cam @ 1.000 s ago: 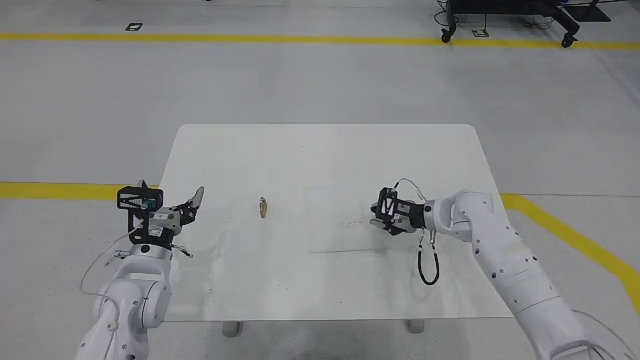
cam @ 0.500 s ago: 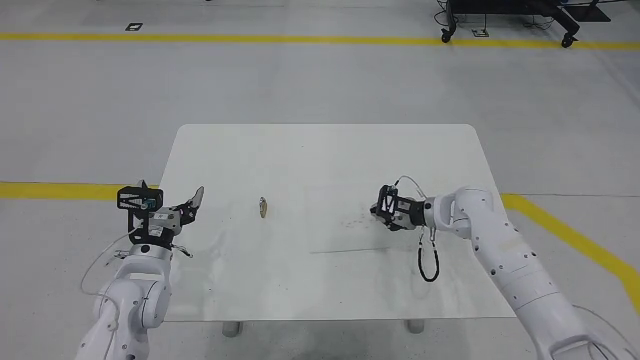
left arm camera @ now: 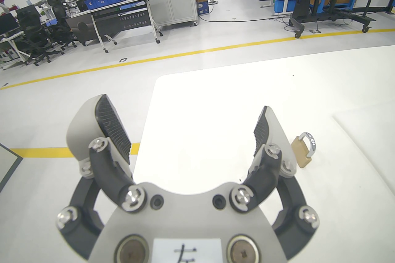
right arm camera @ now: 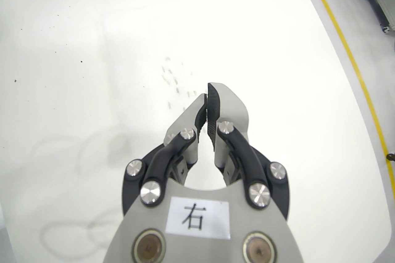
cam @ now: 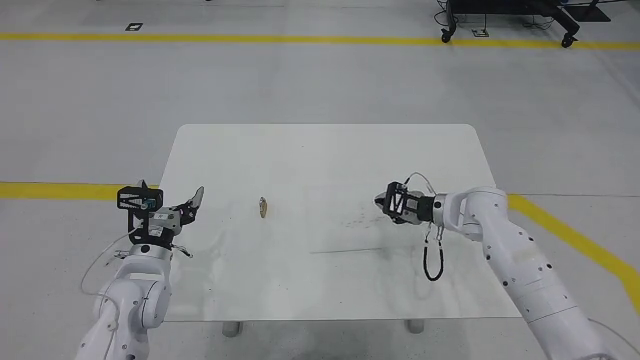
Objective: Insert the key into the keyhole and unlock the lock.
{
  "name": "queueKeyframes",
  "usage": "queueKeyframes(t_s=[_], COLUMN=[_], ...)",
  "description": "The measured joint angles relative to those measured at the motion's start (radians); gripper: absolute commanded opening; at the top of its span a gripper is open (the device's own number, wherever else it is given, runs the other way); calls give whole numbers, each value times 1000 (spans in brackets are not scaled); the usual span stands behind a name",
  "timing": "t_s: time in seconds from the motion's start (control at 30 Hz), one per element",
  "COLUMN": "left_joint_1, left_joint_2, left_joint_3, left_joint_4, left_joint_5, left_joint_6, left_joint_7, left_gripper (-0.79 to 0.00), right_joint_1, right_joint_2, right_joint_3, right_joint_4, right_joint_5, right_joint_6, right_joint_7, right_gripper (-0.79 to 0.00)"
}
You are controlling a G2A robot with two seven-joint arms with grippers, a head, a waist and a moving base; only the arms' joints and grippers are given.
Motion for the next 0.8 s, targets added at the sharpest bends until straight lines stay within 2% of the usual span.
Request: queueKeyframes(t_s=[0.13,0.4,0.5,0.57,0.67,0.8], left_joint_1=[0,0,0,0,0,0], left_joint_2=[0,0,0,0,0,0], left_joint_3=[0,0,0,0,0,0], left_joint_4=[0,0,0,0,0,0], left_joint_5=[0,0,0,0,0,0], left_joint_6=[0,0,0,0,0,0], left_joint_7=[0,0,0,0,0,0], left_gripper=[0,0,0,0,0,0], right_joint_1=[-4,-4,-17,-15,0,54], right_joint_2=[5,4,5,9,26,68], right_joint_3=[15,14,20,24,-40,-155], right_joint_4=[-34,-30,7,69,124,178], right_joint_5=[-35,-32,17,109,179,168], right_joint_6=[38,37,-2,-67,-76,-74], right_joint_7=[34,31,-18,-158,-424,-754], right_gripper=[-785,-785,-785,-785,-785,-785])
